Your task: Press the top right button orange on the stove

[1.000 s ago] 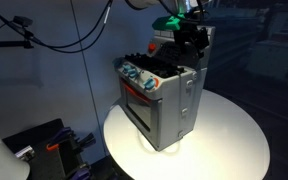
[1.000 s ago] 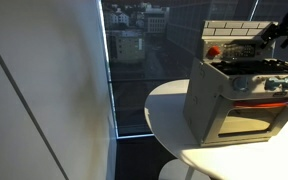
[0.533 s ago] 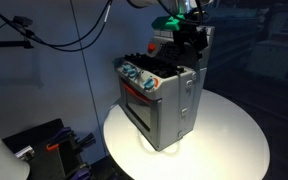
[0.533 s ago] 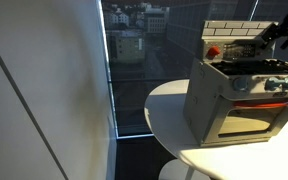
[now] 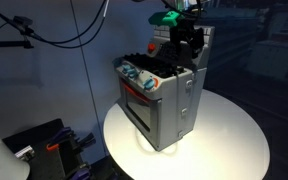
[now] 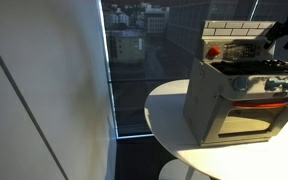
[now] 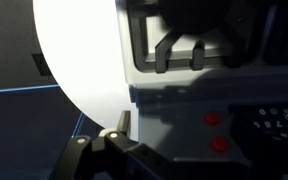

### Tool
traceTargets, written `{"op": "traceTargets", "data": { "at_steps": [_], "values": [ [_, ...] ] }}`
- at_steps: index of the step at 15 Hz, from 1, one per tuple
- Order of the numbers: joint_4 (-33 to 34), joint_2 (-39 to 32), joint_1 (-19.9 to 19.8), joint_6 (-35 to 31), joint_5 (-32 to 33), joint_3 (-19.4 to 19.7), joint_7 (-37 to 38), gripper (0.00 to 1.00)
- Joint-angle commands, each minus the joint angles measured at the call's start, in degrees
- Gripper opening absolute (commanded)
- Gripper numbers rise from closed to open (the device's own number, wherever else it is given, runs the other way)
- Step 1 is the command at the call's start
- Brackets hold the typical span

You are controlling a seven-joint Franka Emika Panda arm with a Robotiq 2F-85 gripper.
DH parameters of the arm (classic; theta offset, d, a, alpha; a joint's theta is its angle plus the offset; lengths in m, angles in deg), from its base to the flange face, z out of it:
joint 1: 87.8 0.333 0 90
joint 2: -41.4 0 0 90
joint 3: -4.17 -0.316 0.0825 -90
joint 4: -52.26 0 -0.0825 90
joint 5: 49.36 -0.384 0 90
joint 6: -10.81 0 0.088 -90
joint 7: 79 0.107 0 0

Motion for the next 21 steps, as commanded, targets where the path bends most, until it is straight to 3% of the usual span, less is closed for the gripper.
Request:
{"op": "traceTargets", "data": {
  "at_steps": [1,15,21],
  "values": [
    [-0.65,2.72,-0.27,4.64,-1.58,0.19,-2.51,1.00],
    [-4.23,11.66,-0.03,25.00,-0.84,1.10,-2.89,1.00],
    [-7.82,16.29,-0.15,27.52,-0.10,1.75,-1.79,1.00]
  ]
}}
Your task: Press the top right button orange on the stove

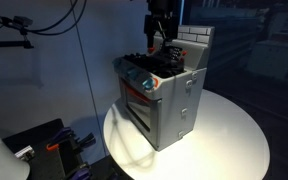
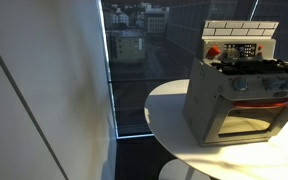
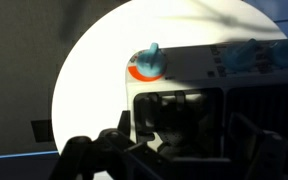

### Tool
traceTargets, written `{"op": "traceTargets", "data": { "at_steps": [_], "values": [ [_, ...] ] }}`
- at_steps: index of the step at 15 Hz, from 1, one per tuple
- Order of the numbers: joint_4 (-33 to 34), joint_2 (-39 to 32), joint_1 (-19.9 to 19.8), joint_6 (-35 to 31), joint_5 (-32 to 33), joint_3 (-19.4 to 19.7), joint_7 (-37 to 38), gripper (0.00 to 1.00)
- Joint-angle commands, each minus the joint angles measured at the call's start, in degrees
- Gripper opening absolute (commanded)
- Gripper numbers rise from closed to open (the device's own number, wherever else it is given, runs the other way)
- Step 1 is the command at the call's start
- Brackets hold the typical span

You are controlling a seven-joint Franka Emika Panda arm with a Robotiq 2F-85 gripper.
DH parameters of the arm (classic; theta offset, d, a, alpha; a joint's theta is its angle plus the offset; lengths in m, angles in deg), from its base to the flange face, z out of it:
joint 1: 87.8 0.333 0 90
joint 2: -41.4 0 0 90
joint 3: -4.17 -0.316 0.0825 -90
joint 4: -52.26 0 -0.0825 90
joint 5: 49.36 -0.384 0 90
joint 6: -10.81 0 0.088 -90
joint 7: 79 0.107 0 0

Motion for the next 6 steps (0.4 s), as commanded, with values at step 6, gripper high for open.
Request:
{"op": "traceTargets", "data": {
  "at_steps": [6],
  "values": [
    [-1.45,1.37,0.16,0.22,0.01,0.50,-0.01,1.00]
  ]
}}
